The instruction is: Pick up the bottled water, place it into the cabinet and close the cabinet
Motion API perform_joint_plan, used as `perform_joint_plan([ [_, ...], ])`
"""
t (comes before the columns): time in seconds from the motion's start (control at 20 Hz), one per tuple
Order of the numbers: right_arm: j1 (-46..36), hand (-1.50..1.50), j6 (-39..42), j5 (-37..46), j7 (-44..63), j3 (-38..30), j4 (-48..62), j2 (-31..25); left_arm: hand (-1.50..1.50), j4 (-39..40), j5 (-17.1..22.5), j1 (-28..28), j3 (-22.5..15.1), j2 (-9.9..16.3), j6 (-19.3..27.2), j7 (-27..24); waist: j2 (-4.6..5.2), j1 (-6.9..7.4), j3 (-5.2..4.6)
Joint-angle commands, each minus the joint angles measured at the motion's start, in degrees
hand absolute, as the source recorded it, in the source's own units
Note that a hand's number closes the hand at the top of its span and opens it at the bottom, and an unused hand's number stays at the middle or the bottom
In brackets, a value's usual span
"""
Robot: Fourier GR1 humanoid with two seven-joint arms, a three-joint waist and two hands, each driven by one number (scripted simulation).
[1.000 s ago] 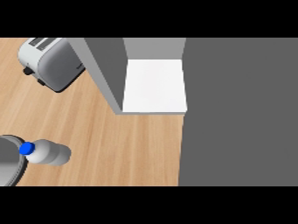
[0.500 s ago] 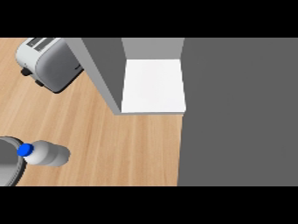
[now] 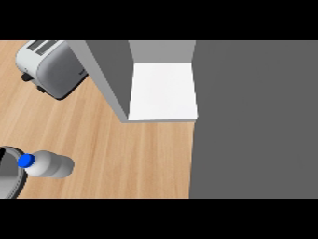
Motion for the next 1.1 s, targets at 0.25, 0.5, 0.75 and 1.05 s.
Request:
perform_joint_plan([
  [0.25, 9.45, -1.50, 4.08, -4.34, -3.62, -3.39, -7.00, -3.00, -1.50, 21.09, -3.66, -7.56, 3.07, 2.25, 0.14, -12.15, -0.02, -0.32, 0.01],
  [0.5, 10.49, -1.50, 3.60, -1.14, -5.27, 0.03, -7.72, -1.88, -1.50, 32.84, -7.35, -8.84, 3.19, 1.54, 0.97, -23.53, 0.03, -0.11, -0.03],
  [0.75, 11.52, -1.50, 2.62, 1.93, -6.22, 3.89, -6.90, -0.33, -1.50, 50.11, -8.30, -17.45, 5.29, 5.91, 0.80, -30.62, 0.22, -0.45, -0.14],
  [1.05, 15.06, -1.50, 5.06, -2.13, -7.91, 0.22, -9.27, -2.90, -1.50, 58.11, -7.44, -21.27, 2.96, 6.77, -5.98, -32.19, 0.13, -0.60, -0.08],
])
